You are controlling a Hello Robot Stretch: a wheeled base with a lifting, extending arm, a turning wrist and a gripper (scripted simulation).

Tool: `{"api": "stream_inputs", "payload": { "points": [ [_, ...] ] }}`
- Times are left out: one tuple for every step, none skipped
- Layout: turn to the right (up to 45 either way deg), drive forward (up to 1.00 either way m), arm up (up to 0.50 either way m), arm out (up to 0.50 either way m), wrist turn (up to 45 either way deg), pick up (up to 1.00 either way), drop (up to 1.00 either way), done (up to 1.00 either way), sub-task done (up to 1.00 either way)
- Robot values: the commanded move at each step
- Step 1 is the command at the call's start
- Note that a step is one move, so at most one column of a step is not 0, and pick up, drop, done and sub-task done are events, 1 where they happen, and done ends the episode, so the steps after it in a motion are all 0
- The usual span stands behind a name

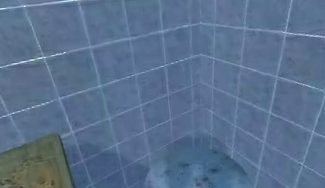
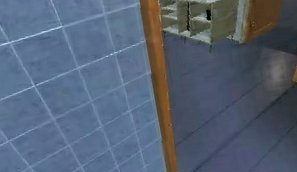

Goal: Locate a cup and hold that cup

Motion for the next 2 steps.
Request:
{"api": "stream_inputs", "payload": {
  "points": [
    [45.0,0.00,0.00,0.00,0.0,0.00,0.00,0.00,0.00],
    [45.0,0.00,0.00,0.00,0.0,0.00,0.00,0.00,0.00]
  ]
}}
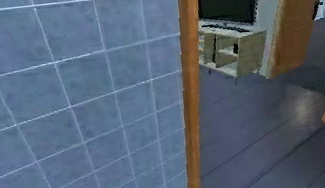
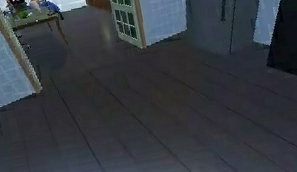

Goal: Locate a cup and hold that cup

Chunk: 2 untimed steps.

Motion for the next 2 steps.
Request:
{"api": "stream_inputs", "payload": {
  "points": [
    [45.0,0.00,0.00,0.00,0.0,0.00,0.00,0.00,0.00],
    [15.0,0.00,0.00,0.00,0.0,0.00,0.00,0.00,0.00]
  ]
}}
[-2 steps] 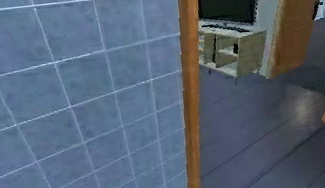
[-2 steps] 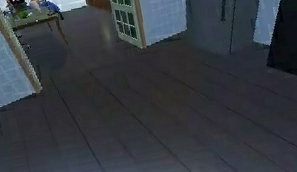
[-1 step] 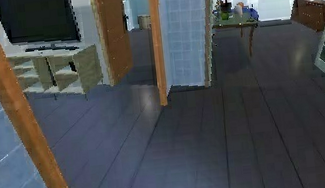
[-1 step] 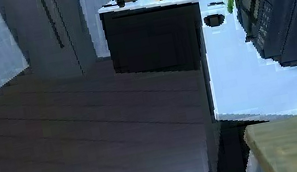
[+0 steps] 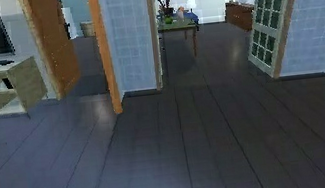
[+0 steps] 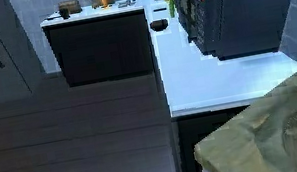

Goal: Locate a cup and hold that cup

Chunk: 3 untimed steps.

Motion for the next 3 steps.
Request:
{"api": "stream_inputs", "payload": {
  "points": [
    [0.0,0.40,0.00,0.00,0.0,0.00,0.00,0.00,0.00],
    [45.0,0.00,0.00,0.00,0.0,0.00,0.00,0.00,0.00],
    [45.0,0.00,0.00,0.00,0.0,0.00,0.00,0.00,0.00]
  ]
}}
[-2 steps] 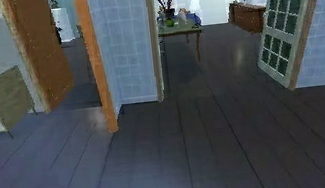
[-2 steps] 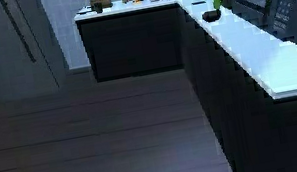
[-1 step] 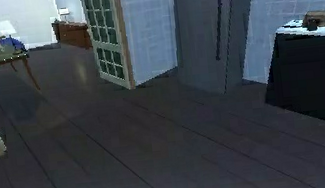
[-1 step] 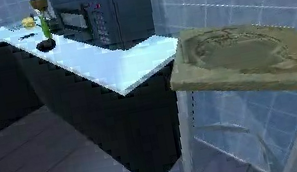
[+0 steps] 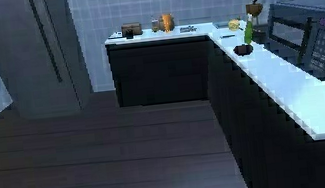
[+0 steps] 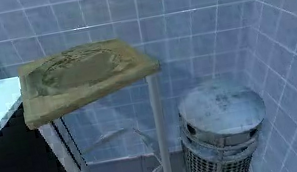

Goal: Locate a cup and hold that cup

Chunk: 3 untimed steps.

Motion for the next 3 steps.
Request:
{"api": "stream_inputs", "payload": {
  "points": [
    [0.0,1.00,0.00,0.00,0.0,0.00,0.00,0.00,0.00],
    [3.0,0.00,0.00,0.00,0.0,0.00,0.00,0.00,0.00],
    [0.0,0.75,0.00,0.00,0.0,0.00,0.00,0.00,0.00]
  ]
}}
